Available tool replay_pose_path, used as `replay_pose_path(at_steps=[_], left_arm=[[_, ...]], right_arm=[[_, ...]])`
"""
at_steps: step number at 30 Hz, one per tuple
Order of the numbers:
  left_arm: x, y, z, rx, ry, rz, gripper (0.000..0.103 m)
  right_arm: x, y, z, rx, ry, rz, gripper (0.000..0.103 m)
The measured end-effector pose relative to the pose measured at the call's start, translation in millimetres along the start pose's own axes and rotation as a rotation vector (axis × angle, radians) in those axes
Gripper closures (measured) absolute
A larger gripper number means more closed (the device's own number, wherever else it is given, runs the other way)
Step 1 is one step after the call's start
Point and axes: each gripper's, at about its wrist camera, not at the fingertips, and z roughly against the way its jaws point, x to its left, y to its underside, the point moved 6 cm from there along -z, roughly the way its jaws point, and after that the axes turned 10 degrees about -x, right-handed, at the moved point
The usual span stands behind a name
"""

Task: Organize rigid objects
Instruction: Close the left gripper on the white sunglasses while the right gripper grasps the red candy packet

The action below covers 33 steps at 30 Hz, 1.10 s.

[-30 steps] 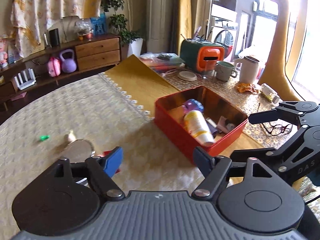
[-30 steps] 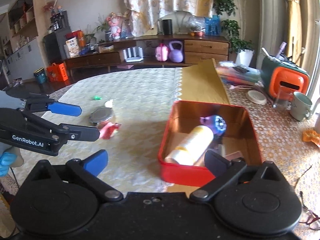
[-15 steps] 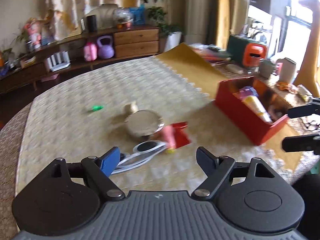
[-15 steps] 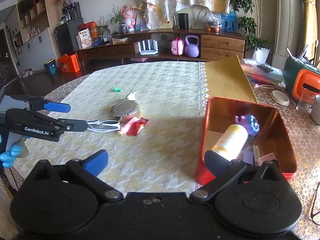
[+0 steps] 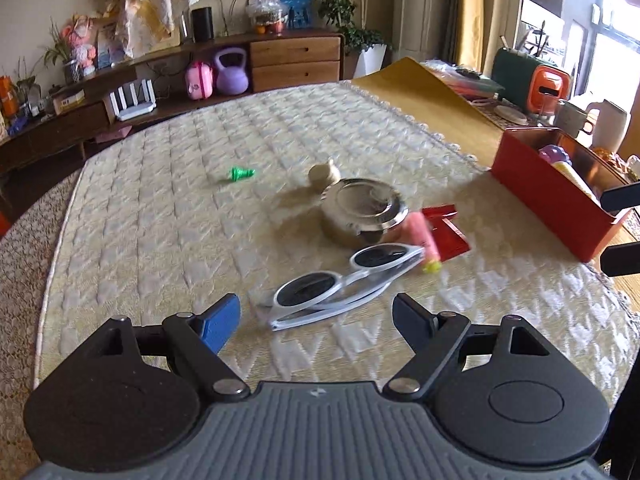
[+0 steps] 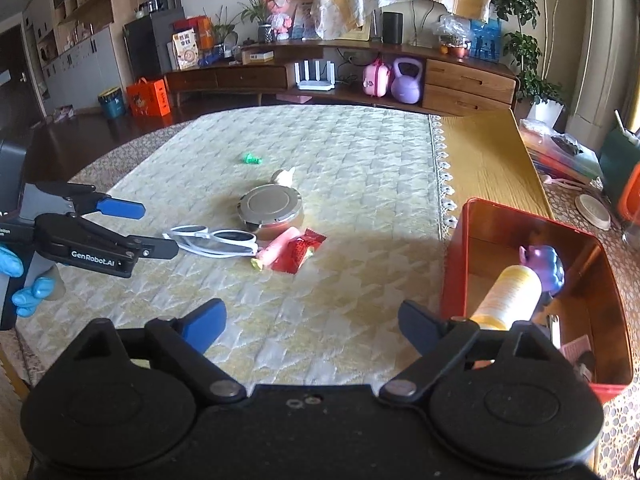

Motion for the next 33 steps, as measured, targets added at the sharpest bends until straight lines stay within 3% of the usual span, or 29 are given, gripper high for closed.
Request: replay_pose_path(at_steps=[13,26,33], left_arm=[[18.0,11.0,-22.7,0.0,0.006,0.066,0.02],[21.9,13.0,-34.0,-0.009,0.038,0.097,0.02],[18.0,10.8,-38.9,-0.02,0.045,0.079,0.023]], right_arm=[[-1.6,-9.9,-58.4,0.028,0.014,0.016,0.024],[1.2,-6.9,-104.7,0.074,-0.019,0.012,0.048],[-0.8,-7.4,-119.0,0.085,-0.04,-0.002,0.05]])
